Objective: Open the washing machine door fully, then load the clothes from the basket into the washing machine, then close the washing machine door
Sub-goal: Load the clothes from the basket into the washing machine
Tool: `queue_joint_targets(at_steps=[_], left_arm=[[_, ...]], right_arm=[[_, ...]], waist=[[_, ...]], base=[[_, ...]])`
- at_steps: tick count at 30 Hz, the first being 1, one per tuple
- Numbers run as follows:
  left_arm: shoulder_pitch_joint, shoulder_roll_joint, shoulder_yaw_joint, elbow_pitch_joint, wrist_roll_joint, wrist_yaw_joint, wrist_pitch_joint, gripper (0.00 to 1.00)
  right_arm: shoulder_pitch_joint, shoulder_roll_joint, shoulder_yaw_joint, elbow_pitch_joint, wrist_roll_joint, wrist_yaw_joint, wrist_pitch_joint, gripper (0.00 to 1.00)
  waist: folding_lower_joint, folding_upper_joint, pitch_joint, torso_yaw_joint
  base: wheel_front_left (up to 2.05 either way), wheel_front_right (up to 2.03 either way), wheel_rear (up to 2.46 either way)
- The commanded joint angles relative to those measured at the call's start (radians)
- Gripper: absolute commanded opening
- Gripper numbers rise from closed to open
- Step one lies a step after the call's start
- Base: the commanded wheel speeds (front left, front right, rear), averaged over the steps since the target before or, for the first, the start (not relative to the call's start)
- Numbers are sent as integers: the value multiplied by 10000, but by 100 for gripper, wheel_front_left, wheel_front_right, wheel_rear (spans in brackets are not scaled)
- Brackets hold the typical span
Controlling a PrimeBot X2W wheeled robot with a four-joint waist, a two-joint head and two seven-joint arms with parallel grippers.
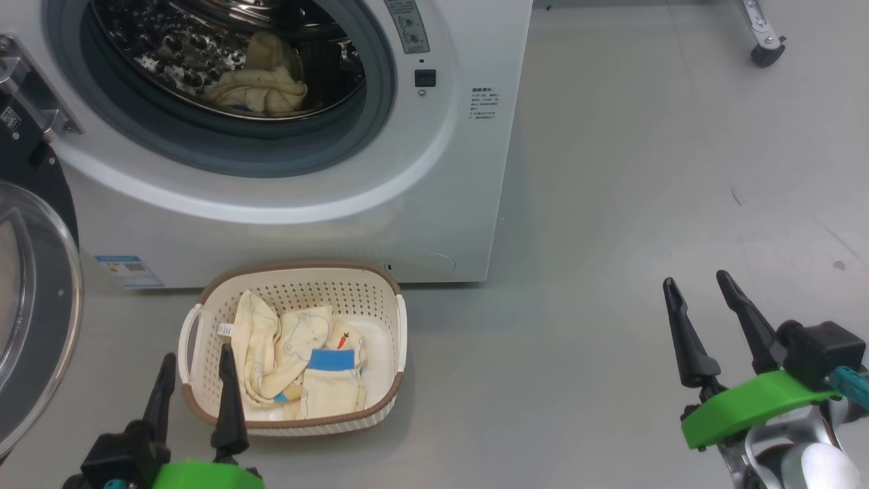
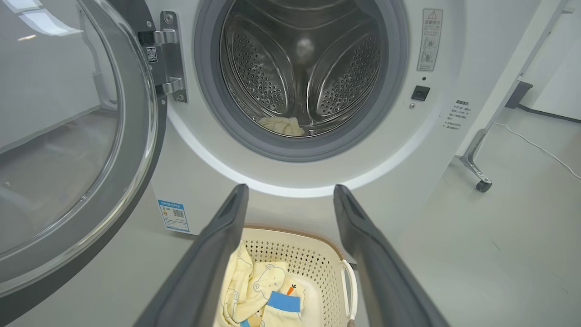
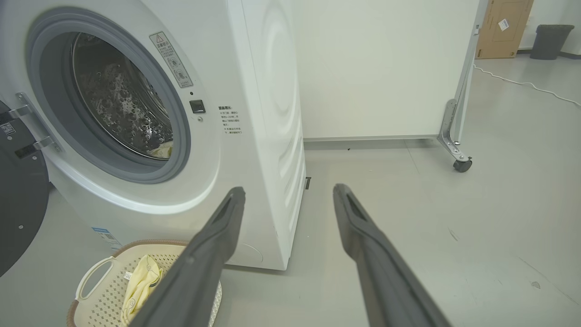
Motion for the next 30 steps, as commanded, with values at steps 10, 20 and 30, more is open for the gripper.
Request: queue_joint_targets(at_steps=[10, 20, 30], left_arm=[[-238, 112, 375, -208, 125, 1065, -110, 100], [-401, 146, 378, -134, 106, 930, -108, 100], [-1129, 256, 232, 602, 35, 529, -58, 100]], right_arm=[[-101, -108, 215, -477, 15, 35, 25, 100], [-197, -108, 252, -536, 45, 35, 7, 100], [-559, -108, 364, -669, 36, 35, -54, 100]], waist=[[0, 0, 71, -37], [0, 0, 364, -67], [0, 0, 1304, -222]], base=[[0, 0, 0], [0, 0, 0], [0, 0, 0]])
